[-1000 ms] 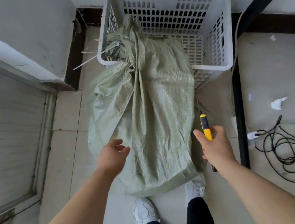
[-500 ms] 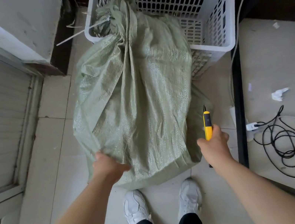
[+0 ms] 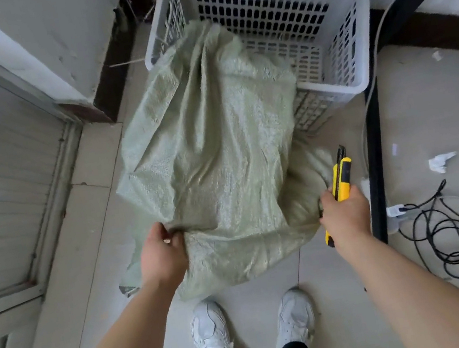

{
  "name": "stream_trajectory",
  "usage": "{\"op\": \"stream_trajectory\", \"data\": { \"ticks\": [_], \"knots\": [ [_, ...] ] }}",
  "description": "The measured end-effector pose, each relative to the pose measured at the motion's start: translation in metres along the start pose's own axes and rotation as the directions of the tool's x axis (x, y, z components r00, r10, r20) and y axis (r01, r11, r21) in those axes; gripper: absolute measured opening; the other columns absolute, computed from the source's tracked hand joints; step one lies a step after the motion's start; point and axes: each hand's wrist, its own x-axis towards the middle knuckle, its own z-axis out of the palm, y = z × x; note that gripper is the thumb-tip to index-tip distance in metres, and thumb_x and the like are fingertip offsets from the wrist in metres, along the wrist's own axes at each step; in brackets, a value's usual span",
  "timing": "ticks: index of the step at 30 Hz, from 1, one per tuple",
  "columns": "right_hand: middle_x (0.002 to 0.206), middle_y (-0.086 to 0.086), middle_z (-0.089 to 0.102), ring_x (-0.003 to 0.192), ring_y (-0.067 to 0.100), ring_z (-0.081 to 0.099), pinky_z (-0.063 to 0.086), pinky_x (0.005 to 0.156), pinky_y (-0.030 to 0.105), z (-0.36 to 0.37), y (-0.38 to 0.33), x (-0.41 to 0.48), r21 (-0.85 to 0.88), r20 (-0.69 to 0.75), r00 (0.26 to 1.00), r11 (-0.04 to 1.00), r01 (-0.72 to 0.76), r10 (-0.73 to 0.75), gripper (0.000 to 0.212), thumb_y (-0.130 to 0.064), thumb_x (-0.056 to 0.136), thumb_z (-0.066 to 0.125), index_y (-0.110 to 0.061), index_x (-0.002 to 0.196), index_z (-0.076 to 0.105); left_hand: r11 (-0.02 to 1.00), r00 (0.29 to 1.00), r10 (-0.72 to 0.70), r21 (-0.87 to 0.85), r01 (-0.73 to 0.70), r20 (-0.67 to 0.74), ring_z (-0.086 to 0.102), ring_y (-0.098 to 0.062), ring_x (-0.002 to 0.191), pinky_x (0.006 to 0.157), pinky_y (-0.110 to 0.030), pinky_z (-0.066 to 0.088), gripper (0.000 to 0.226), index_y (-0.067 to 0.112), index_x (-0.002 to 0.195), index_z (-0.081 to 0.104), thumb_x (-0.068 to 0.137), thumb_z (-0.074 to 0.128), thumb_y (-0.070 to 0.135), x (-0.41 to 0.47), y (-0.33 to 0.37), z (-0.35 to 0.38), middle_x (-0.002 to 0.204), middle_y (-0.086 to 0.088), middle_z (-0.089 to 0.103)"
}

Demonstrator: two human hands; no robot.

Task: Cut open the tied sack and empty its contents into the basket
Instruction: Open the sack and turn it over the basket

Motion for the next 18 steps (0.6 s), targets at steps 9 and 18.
{"op": "stream_trajectory", "data": {
  "ticks": [9, 18],
  "knots": [
    [0.067, 0.002, 0.053, 0.055, 0.020, 0.050, 0.056, 0.066, 0.046, -0.058, -0.143, -0.029, 0.143, 0.023, 0.994, 0.985, 0.100, -0.105, 0.018, -0.012, 0.088, 0.058, -0.025, 0.078, 0.053, 0.983, 0.981, 0.133, -0.109, -0.148, -0.139, 0.054, -0.028, 0.079, 0.067, -0.033, 0.040, 0.009, 0.006, 0.099, 0.051, 0.096, 0.050, 0.014, -0.015, 0.130, -0.105, 0.089, -0.007, 0.060],
    [0.061, 0.002, 0.045, 0.046, 0.016, 0.041, 0.040, 0.046, 0.027, -0.131, -0.274, -0.033, 0.375, -0.034, 0.980, 0.906, 0.195, -0.196, 0.015, -0.003, 0.089, 0.055, -0.015, 0.081, 0.052, 0.929, 0.931, 0.297, -0.160, -0.333, -0.214, 0.054, -0.029, 0.086, 0.074, -0.033, 0.038, 0.015, 0.004, 0.104, 0.049, 0.098, 0.046, 0.018, -0.027, 0.273, -0.163, 0.092, -0.007, 0.060]
  ]
}}
